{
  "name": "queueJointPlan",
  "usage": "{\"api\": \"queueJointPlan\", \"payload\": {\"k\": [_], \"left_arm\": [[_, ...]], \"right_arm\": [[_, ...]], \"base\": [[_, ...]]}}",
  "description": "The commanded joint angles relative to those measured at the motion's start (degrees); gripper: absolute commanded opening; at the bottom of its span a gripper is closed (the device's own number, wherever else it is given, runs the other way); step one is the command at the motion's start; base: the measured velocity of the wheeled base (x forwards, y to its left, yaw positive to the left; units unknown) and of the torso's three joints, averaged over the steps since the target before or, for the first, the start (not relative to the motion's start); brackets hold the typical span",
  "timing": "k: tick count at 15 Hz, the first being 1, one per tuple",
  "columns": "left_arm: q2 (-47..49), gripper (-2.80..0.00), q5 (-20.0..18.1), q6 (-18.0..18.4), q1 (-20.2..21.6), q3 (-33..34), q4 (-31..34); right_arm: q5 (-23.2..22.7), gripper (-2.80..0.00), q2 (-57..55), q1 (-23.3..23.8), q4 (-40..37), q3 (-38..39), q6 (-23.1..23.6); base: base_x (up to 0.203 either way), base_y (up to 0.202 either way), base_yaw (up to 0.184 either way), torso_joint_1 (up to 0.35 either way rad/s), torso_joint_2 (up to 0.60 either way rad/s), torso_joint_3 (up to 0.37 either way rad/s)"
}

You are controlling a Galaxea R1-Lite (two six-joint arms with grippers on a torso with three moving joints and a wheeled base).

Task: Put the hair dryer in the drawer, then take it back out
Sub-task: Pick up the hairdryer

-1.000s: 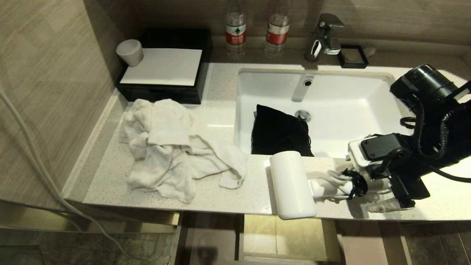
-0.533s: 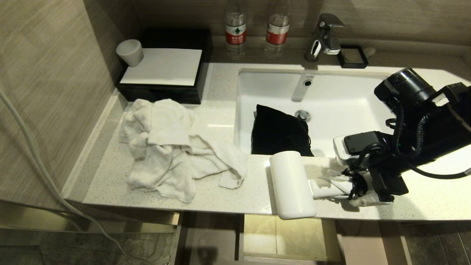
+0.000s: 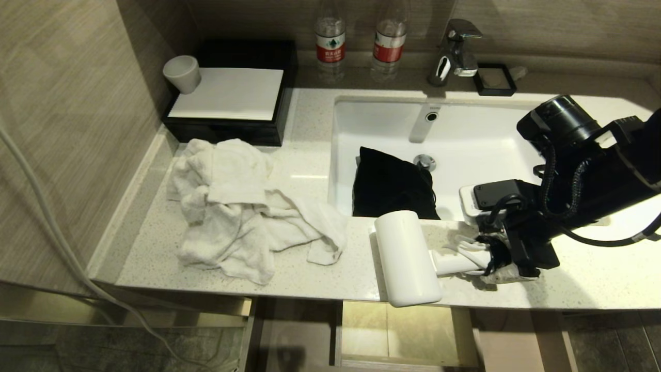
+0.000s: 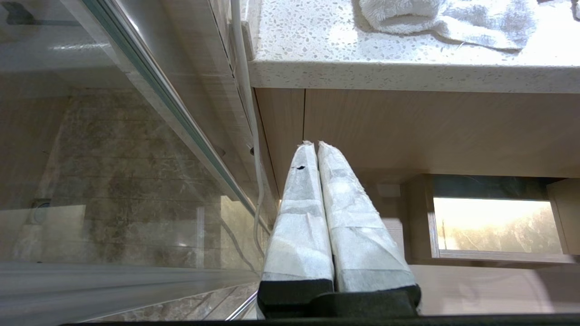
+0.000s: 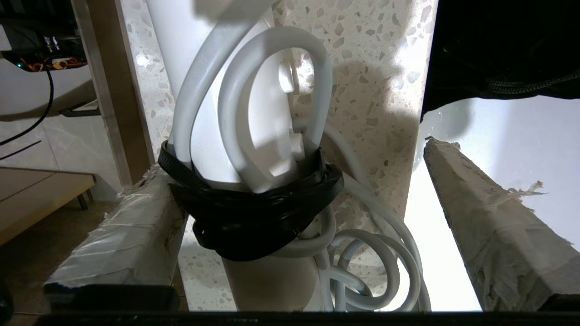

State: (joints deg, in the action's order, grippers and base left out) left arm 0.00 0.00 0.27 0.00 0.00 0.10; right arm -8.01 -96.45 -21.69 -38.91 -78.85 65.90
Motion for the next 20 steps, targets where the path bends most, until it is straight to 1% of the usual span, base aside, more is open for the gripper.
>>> {"api": "queueJointPlan", "payload": {"k": [1,6,11,12,14,15,18,20], "left_arm": [[0.00,-2.80,0.00,0.00,0.00,0.05,-0.01],[0.00,-2.80,0.00,0.00,0.00,0.09,-0.01],[0.00,-2.80,0.00,0.00,0.00,0.09,-0.01],[0.00,-2.80,0.00,0.00,0.00,0.09,-0.01],[0.00,-2.80,0.00,0.00,0.00,0.09,-0.01],[0.00,-2.80,0.00,0.00,0.00,0.09,-0.01],[0.00,-2.80,0.00,0.00,0.00,0.09,-0.01],[0.00,-2.80,0.00,0.00,0.00,0.09,-0.01]], "right_arm": [[-0.24,-2.80,-0.17,-0.02,-0.11,0.23,0.37],[0.28,-2.80,0.29,-0.02,-0.11,0.54,0.20],[0.03,-2.80,6.40,0.23,2.07,4.44,-6.73],[0.01,-2.80,6.54,0.24,2.42,4.62,-7.08],[0.05,-2.80,10.90,0.24,5.71,9.01,-12.70],[0.08,-2.80,12.91,0.24,6.81,10.95,-14.45],[0.10,-2.80,15.82,0.45,7.38,13.73,-15.18],[0.11,-2.80,19.71,1.80,7.50,15.94,-15.18]], "base": [[0.000,0.000,0.000,0.000,0.00,0.000],[0.000,0.000,0.000,0.000,0.00,0.000],[0.000,0.000,0.000,0.000,0.00,0.000],[0.000,0.000,0.000,0.000,0.00,0.000],[0.000,0.000,0.000,0.000,0.00,0.000],[0.000,0.000,0.000,0.000,0.00,0.000],[0.000,0.000,0.000,0.000,0.00,0.000],[0.000,0.000,0.000,0.000,0.00,0.000]]}}
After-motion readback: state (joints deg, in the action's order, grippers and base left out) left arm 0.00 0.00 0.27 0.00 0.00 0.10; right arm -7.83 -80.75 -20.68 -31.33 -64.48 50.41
